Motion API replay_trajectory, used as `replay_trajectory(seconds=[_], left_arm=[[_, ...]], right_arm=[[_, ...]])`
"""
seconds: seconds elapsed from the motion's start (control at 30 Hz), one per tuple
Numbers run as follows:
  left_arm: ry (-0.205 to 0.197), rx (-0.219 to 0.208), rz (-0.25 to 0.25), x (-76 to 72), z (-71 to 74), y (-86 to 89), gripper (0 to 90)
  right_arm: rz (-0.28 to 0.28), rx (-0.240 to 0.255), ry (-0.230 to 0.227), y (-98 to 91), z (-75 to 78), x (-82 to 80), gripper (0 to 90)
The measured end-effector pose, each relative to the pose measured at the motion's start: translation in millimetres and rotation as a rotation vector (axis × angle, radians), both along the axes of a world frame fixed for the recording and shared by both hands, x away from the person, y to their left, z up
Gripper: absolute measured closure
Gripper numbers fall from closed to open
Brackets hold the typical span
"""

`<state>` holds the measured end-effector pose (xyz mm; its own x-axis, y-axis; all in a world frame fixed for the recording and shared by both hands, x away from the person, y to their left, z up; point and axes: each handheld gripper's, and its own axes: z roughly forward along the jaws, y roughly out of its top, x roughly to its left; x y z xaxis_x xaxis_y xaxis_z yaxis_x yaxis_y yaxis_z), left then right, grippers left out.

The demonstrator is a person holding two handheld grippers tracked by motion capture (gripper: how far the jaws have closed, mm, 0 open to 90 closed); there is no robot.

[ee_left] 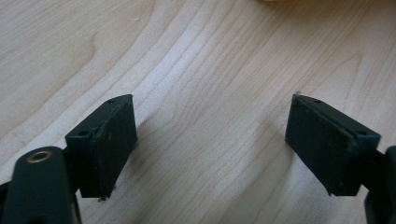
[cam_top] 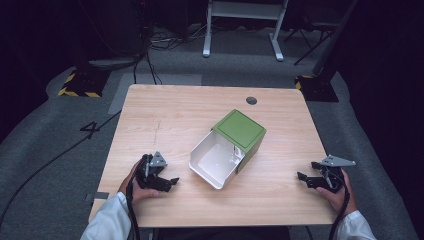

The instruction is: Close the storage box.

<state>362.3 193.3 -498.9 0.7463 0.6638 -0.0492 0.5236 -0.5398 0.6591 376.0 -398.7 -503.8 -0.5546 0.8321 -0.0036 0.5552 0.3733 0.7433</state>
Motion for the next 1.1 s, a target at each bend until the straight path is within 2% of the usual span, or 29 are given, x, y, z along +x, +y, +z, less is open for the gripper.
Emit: replay_trajectory(seconds=[0.17, 0.2, 0.33, 0.37, 0.4, 0.47, 0.6, 0.77, 0.8, 1.03, 1.1], left_arm=[[-0.018, 0.006, 0.002, -2.7, 3.8, -3.3, 18.7], [-0.037, 0.004, 0.001, -5.4, 7.6, -7.9, 19.1], [-0.063, 0.0, -0.004, -7.7, 12.9, -13.2, 20.3], [-0.072, -0.007, -0.005, -7.1, 15.1, -13.9, 20.3], [-0.07, -0.037, 0.013, -6.3, 18.3, -16.5, 21.1], [-0.075, -0.037, 0.018, -6.2, 19.5, -18.0, 21.3], [-0.087, -0.024, -0.01, -7.8, 23.4, -26.1, 23.2], [-0.107, -0.052, -0.016, -7.6, 31.6, -34.7, 24.4], [-0.106, -0.059, -0.02, -7.1, 32.3, -36.8, 24.3], [-0.093, -0.013, -0.052, 0.1, 26.2, -53.1, 21.3], [-0.085, -0.016, -0.06, 2.2, 25.4, -55.2, 20.5]], right_arm=[[0.0, 0.0, 0.0, 0.0, 0.0, 0.0, 19.1], [0.0, 0.0, 0.0, 0.0, 0.0, 0.0, 19.1], [0.0, -0.003, -0.002, 0.1, 0.1, -0.2, 19.2], [0.0, -0.003, -0.002, 0.2, 0.0, -0.3, 19.3], [0.0, -0.004, -0.003, 0.2, 0.0, -0.3, 19.3], [-0.001, -0.004, -0.003, 0.2, 0.1, -0.3, 19.2], [-0.002, -0.002, -0.002, 0.2, 0.0, -0.2, 19.2], [-0.001, -0.003, -0.002, 0.2, 0.0, -0.2, 19.2], [-0.002, -0.003, -0.002, 0.2, 0.0, -0.2, 19.2], [-0.002, -0.002, -0.002, 0.2, 0.1, -0.2, 19.3], [-0.002, -0.002, -0.002, 0.2, 0.0, -0.2, 19.3]])
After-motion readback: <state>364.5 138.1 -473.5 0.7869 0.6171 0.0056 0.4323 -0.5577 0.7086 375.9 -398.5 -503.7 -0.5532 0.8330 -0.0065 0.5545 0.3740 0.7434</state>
